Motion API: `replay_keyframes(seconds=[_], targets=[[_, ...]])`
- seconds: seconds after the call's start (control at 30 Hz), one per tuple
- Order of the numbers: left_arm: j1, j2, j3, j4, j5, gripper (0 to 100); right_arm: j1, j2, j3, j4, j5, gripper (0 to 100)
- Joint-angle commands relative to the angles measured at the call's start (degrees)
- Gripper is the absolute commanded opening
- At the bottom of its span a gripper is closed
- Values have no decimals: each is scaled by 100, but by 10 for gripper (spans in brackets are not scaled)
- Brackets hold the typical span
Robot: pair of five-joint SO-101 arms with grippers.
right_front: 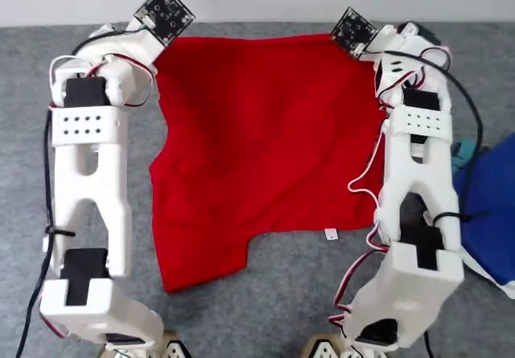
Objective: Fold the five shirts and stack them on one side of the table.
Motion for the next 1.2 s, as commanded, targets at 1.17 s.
replay_keyframes(seconds=[1.17], targets=[[0, 2963, -5613, 1811, -976, 19, 189, -13, -308, -48, 35, 10]])
